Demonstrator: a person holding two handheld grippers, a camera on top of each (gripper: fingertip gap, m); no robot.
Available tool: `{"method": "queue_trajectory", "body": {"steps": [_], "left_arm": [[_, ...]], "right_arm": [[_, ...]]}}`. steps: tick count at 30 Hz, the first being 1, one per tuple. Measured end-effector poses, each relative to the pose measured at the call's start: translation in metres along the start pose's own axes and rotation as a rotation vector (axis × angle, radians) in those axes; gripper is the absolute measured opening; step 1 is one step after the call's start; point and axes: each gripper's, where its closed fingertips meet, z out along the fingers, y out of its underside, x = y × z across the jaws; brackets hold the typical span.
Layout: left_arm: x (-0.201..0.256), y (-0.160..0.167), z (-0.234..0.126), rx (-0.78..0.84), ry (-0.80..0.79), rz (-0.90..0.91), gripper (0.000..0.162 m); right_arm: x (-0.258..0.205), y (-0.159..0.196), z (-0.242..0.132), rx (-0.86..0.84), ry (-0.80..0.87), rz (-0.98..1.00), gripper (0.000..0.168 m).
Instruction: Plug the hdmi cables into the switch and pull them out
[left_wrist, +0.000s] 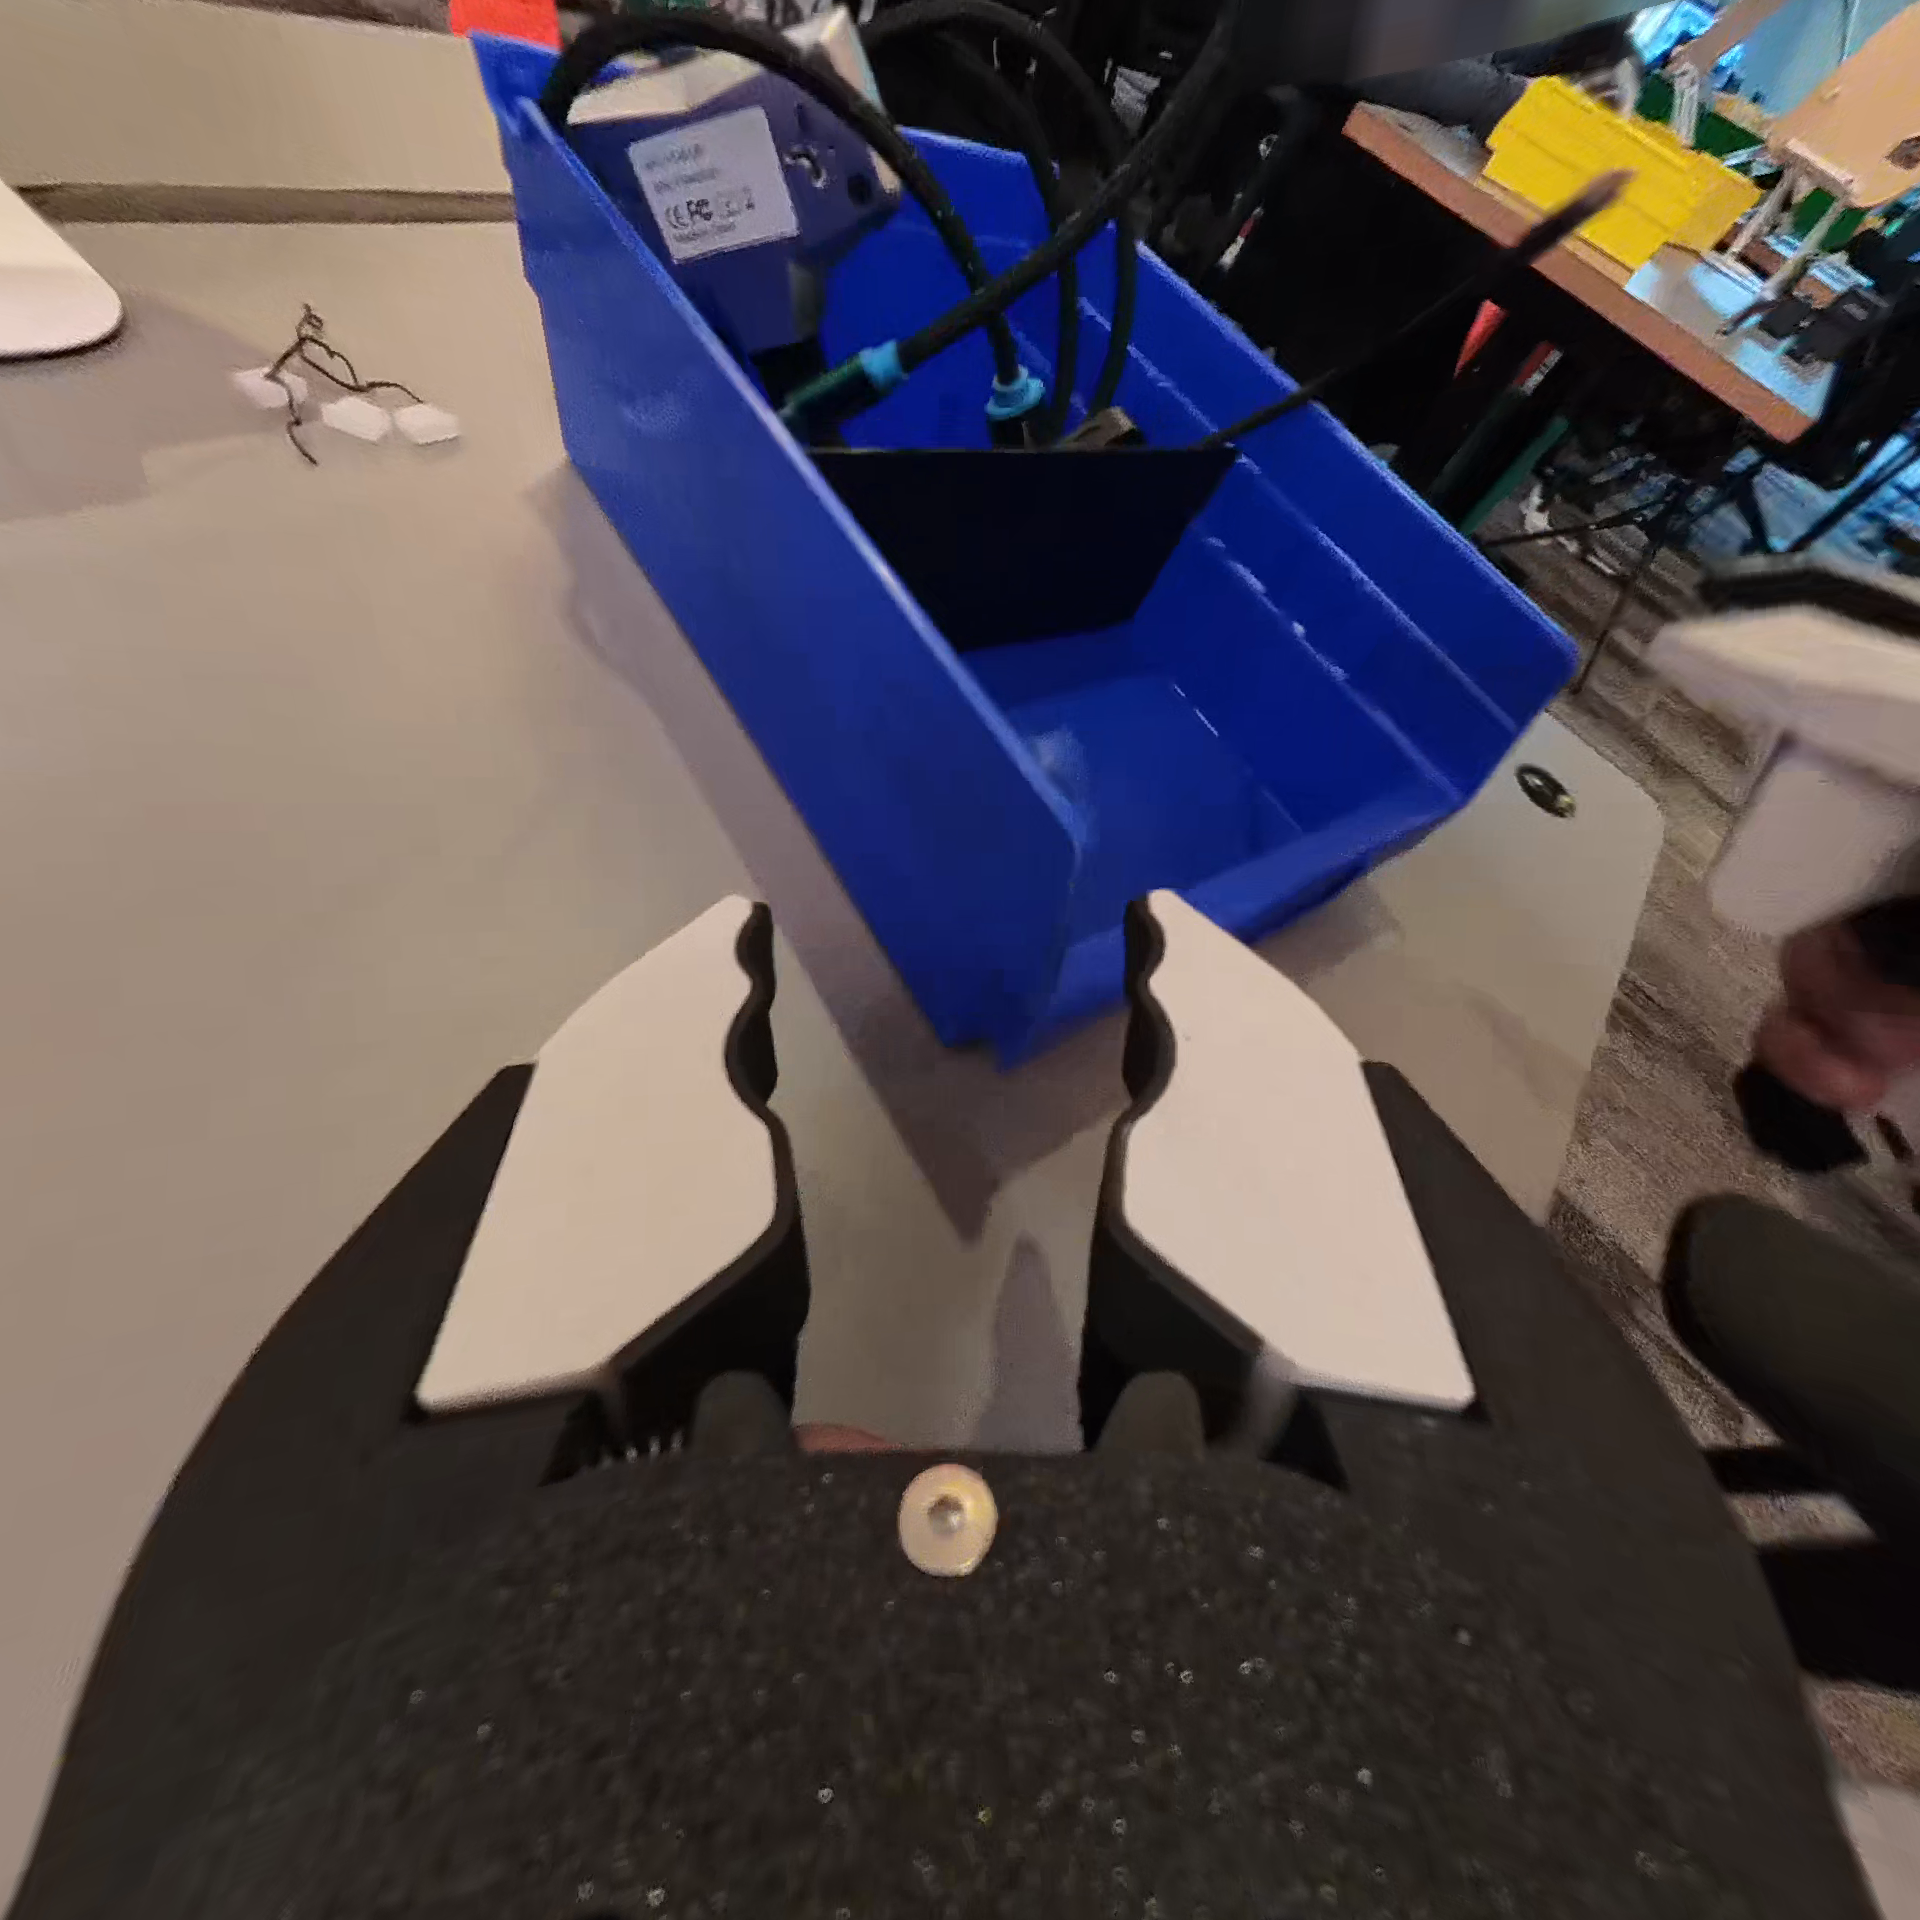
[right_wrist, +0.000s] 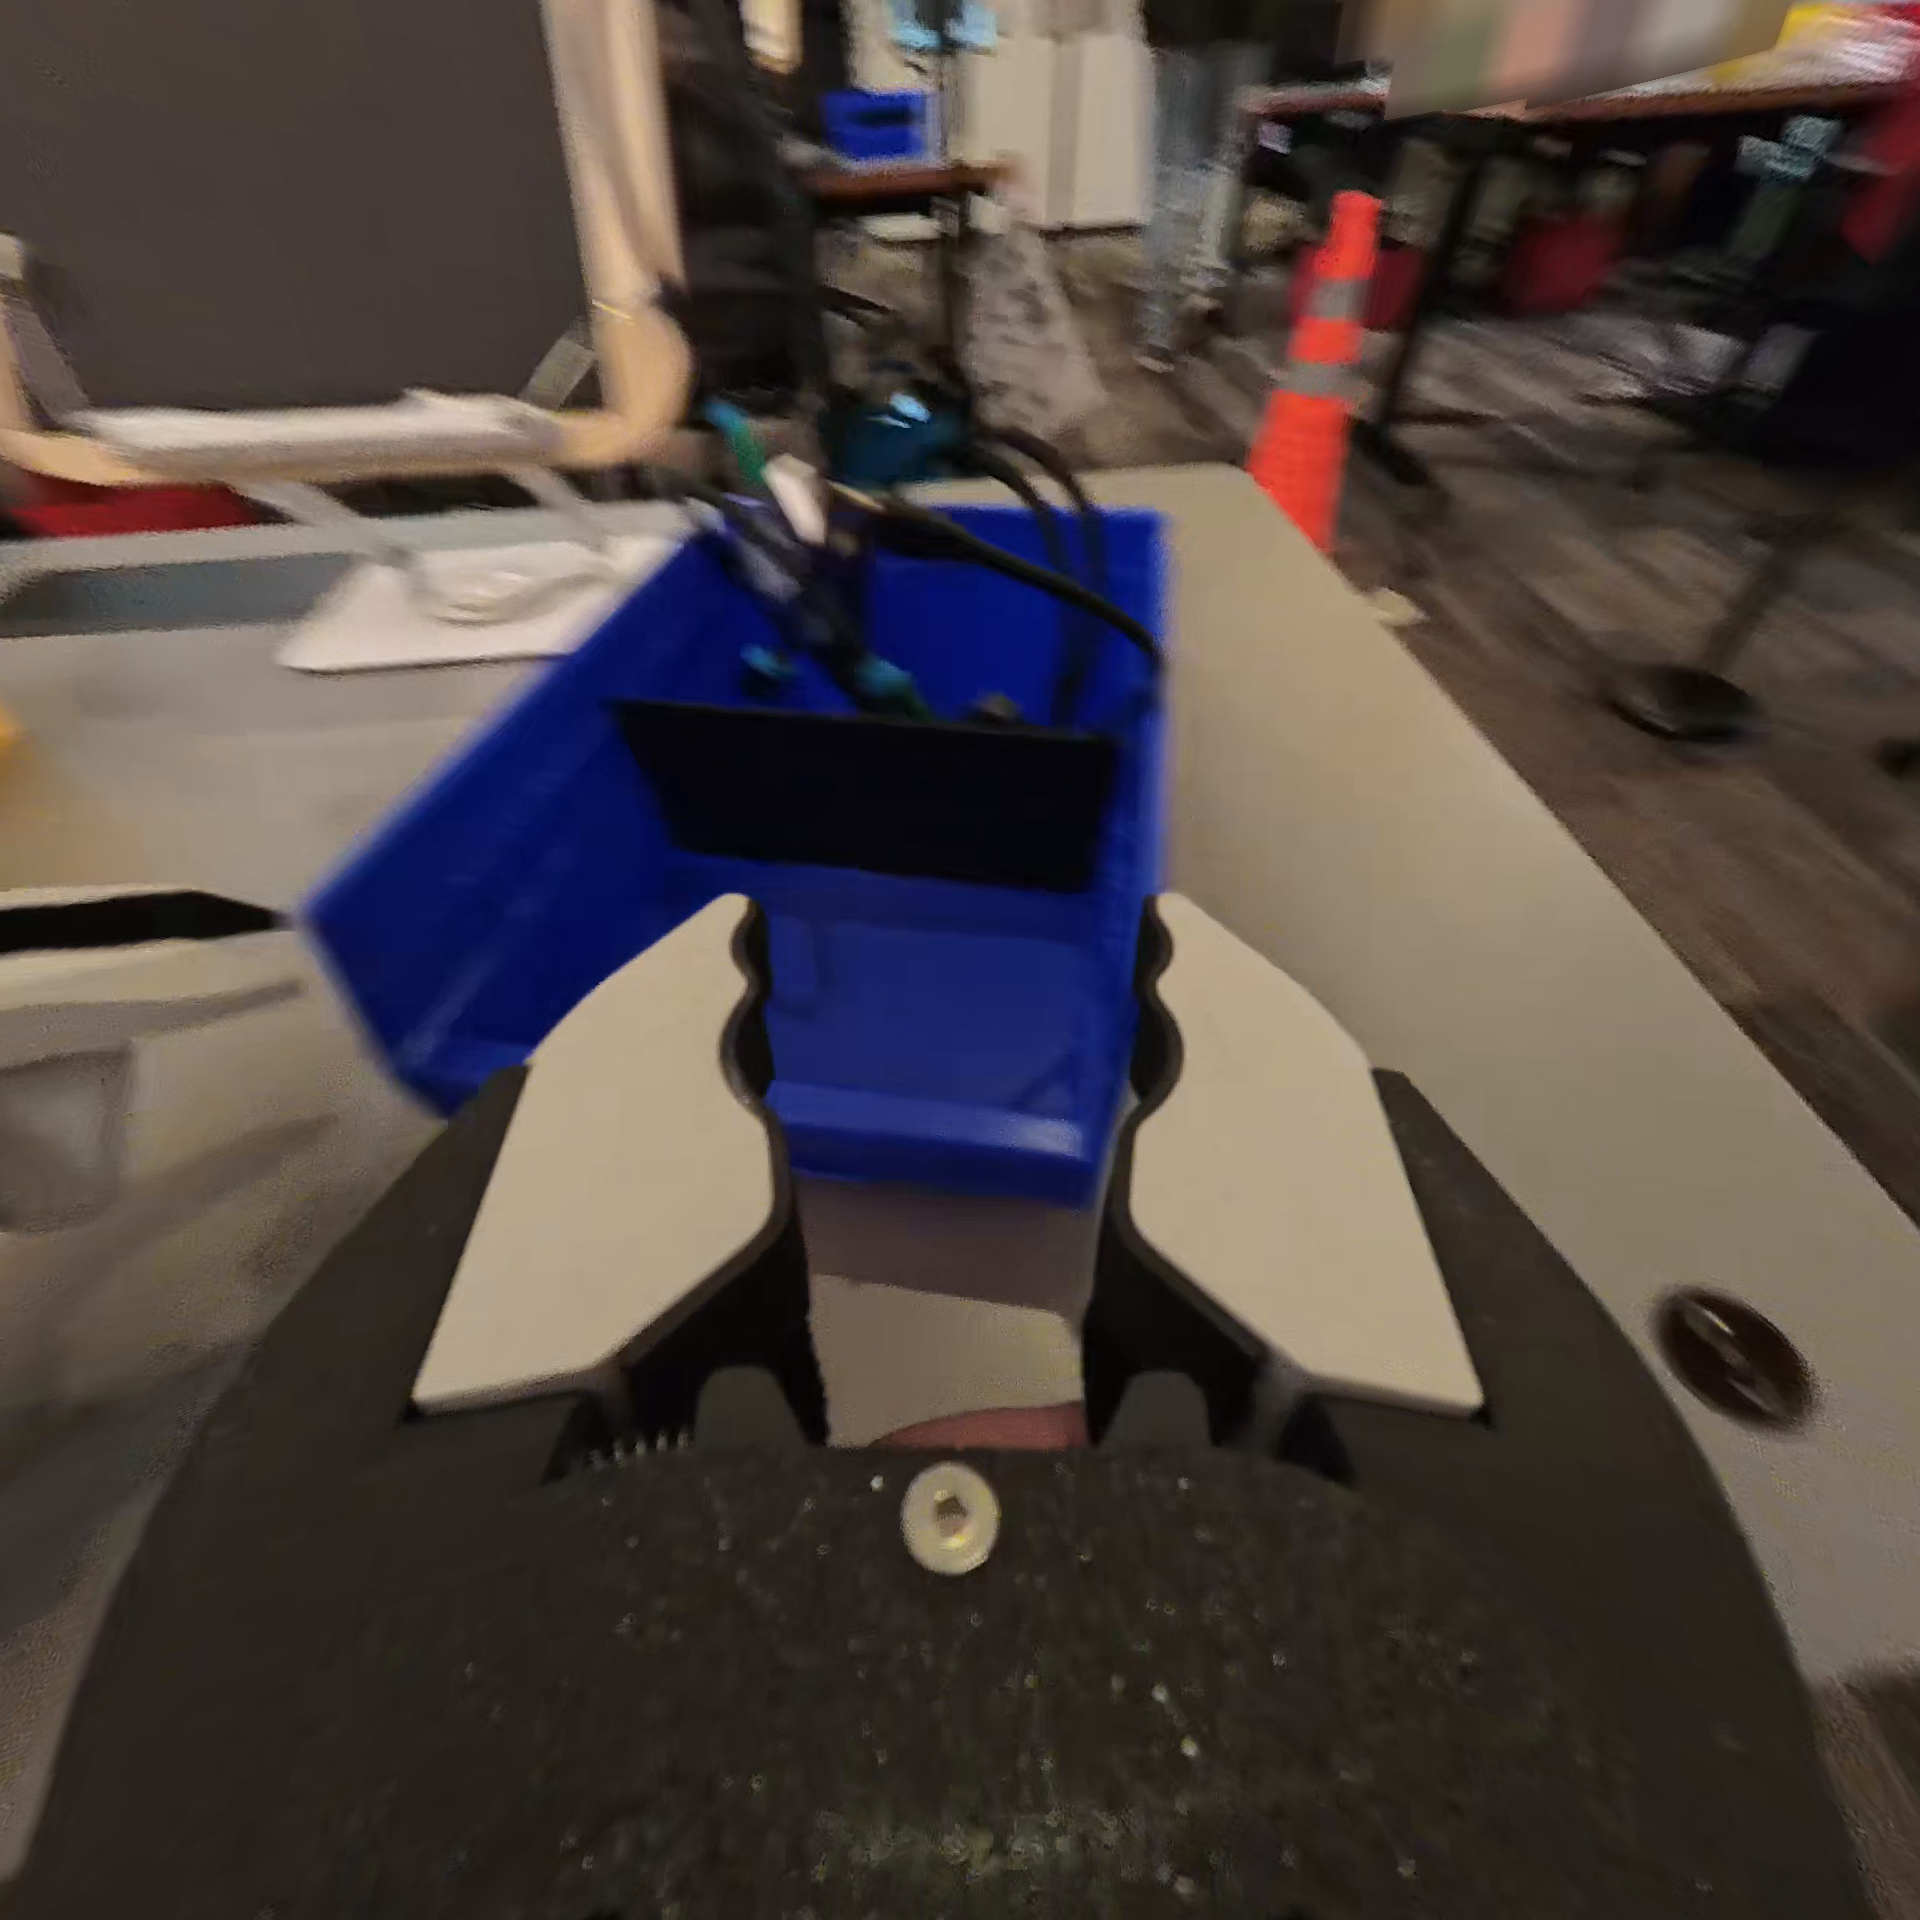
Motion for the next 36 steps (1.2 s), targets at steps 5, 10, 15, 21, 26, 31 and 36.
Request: {"method": "queue_trajectory", "body": {"steps": [5, 10, 15, 21, 26, 31, 36], "left_arm": [[0.002, 0.006, 0.049, -0.131, 0.002, 0.038, 0.039], [-0.018, 0.004, 0.038, -0.171, -0.299, 0.205, 0.017], [-0.04, 0.017, -0.02, -0.105, -0.378, 0.115, 0.006], [-0.096, 0.02, -0.125, -0.036, -0.612, 0.103, 0.006], [-0.148, 0.037, -0.164, -0.042, -0.699, 0.058, 0.005], [-0.163, 0.047, -0.171, -0.057, -0.691, 0.03, 0.01], [-0.136, 0.025, -0.236, 0.121, -0.493, -0.168, 0.025]], "right_arm": [[0.041, 0.05, 0.043, -0.201, 0.084, 0.049, 0.041], [0.023, 0.053, 0.053, -0.269, 0.043, -0.028, 0.004], [-0.031, 0.036, 0.031, -0.16, 0.022, -0.059, 0.004], [-0.139, 0.026, 0.042, -0.095, -0.176, -0.111, 0.004], [-0.209, 0.042, 0.066, -0.118, -0.256, -0.166, 0.004], [-0.229, 0.059, 0.086, -0.167, -0.296, -0.183, 0.005], [-0.22, 0.061, 0.053, -0.235, -0.439, -0.317, 0.012]]}}
